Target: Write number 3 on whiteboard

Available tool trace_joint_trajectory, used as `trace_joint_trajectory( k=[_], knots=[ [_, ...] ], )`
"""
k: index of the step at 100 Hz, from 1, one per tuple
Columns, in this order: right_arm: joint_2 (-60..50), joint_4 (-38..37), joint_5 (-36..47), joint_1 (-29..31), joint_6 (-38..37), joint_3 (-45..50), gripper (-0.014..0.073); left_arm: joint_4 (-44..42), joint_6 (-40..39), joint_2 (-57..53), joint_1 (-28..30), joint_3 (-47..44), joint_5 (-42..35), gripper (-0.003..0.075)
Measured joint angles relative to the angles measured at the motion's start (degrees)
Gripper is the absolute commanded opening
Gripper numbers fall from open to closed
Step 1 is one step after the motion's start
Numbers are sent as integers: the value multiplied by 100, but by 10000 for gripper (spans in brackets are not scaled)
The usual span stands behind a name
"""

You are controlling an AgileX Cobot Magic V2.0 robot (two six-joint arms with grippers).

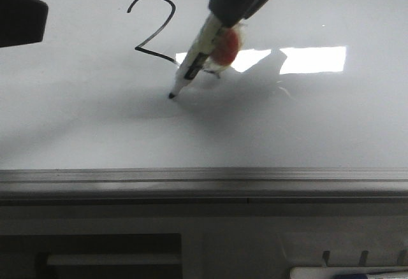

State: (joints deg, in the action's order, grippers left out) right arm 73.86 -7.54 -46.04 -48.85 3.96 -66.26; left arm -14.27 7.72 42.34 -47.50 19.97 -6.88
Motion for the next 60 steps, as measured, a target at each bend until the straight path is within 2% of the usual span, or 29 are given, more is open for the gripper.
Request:
trace_joint_trajectory(
  k=[20,41,60],
  knots=[
    [561,276,505,-282,-13,-62,-40,0,0,0,0,0,0,310],
    [526,333,288,-365,-25,-286,-41,0,0,0,0,0,0,311],
    [120,255,2,-753,22,-315,-41,-76,0,145,-15,0,0,315]
  ],
)
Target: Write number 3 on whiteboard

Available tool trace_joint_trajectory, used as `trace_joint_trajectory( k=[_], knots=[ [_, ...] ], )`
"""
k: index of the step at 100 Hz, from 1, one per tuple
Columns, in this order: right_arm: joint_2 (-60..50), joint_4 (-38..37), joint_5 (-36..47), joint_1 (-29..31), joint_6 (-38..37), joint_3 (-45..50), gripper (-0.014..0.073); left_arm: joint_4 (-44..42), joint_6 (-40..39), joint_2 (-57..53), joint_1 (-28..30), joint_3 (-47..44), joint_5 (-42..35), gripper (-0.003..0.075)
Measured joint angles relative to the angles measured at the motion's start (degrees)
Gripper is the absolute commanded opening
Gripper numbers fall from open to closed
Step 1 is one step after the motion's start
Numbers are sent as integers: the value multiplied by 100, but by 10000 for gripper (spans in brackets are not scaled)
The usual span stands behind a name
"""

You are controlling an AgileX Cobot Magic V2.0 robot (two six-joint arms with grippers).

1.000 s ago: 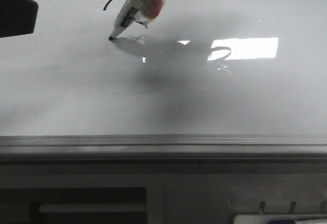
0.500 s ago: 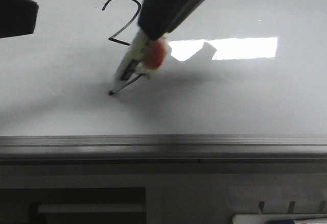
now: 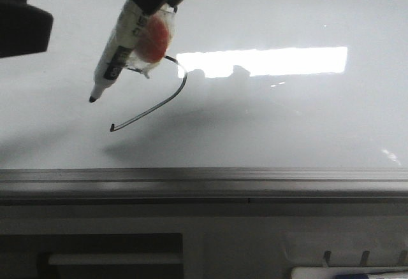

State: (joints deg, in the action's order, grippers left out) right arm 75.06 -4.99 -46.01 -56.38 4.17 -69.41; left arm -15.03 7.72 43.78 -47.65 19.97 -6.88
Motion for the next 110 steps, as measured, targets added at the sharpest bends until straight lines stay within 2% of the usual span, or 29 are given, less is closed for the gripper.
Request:
trace_joint_trajectory(
  k=[25,54,76,86,105,110],
  knots=[
    [-27,10,-124,-129,24,0,-41,-276,0,571,-349,0,-155,315],
    [-27,-3,-124,-474,36,0,-41,-288,0,968,-308,0,-381,315],
    [-27,7,-147,-508,36,0,-41,-265,0,1040,-295,0,-442,304],
    [-27,7,-161,-508,36,0,-41,-251,0,1040,-295,0,-442,234],
    [-27,7,-87,-508,36,0,-41,-251,0,1040,-295,0,-432,-18],
    [-27,7,-75,-508,47,0,-41,-307,33,1040,-295,0,-432,-21]
  ],
)
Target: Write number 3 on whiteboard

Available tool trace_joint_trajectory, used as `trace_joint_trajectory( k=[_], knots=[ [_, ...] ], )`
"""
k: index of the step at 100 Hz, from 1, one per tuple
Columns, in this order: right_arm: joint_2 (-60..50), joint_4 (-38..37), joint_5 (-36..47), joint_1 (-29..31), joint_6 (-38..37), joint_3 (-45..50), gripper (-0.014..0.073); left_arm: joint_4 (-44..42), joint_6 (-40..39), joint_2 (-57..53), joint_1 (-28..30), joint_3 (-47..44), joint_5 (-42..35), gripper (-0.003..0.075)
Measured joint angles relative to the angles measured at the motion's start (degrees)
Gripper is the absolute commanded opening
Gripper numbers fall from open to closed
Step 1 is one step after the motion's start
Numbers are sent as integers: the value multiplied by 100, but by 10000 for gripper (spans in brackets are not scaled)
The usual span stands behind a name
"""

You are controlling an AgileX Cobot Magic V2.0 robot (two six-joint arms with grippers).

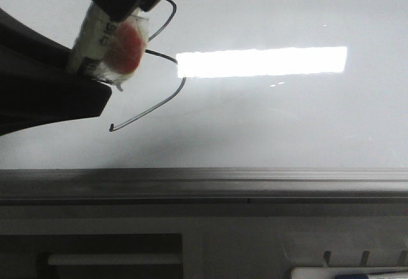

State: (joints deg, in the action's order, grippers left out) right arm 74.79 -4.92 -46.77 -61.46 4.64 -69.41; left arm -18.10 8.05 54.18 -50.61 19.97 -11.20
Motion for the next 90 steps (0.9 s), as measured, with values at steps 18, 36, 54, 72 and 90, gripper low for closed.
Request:
trace_joint_trajectory(
  k=[18,36,54,72,90],
  knots=[
    [0,0,22,0,0,0,202,-50,36,0,0,0,8,-20],
    [0,31,72,0,0,0,635,136,-1,0,0,0,10,-21],
    [-48,-636,95,0,-244,-121,591,1406,-23,0,0,0,31,-21],
    [-393,-1190,84,0,-495,-233,529,3158,-23,0,118,0,36,-21],
    [-685,-1285,72,0,-597,-265,525,4891,-34,0,734,0,45,-21]
  ],
)
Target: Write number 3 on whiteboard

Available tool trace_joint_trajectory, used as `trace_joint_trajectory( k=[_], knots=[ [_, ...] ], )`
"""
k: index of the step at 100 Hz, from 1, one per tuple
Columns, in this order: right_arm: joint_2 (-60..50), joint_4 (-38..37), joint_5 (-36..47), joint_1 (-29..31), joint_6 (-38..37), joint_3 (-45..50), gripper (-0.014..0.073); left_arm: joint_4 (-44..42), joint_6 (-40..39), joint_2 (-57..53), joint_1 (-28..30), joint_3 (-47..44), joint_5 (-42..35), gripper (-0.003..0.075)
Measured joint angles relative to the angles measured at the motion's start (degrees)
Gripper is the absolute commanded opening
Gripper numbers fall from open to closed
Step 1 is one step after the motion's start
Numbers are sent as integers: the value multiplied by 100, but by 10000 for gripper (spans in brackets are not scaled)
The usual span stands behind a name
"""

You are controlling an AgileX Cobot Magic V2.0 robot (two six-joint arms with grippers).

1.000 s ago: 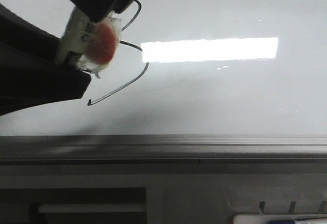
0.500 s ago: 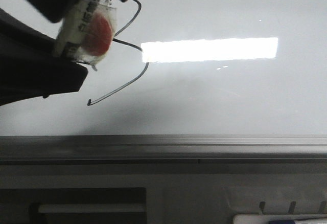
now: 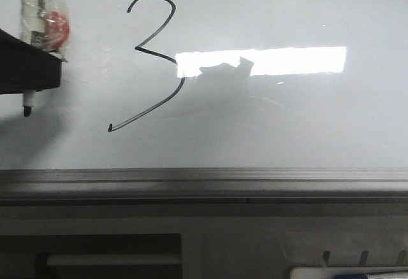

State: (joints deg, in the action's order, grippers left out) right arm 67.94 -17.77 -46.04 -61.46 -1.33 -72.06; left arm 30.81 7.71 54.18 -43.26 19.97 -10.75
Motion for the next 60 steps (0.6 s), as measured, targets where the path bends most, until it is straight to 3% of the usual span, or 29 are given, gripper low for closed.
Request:
trace_joint_trajectory(
  k=[25,60],
  knots=[
    [-23,-11,-88,0,-128,0,525,358,-10,0,643,0,359,-21],
    [-23,-11,-115,0,-138,0,525,368,-10,293,700,308,843,-21]
  ],
)
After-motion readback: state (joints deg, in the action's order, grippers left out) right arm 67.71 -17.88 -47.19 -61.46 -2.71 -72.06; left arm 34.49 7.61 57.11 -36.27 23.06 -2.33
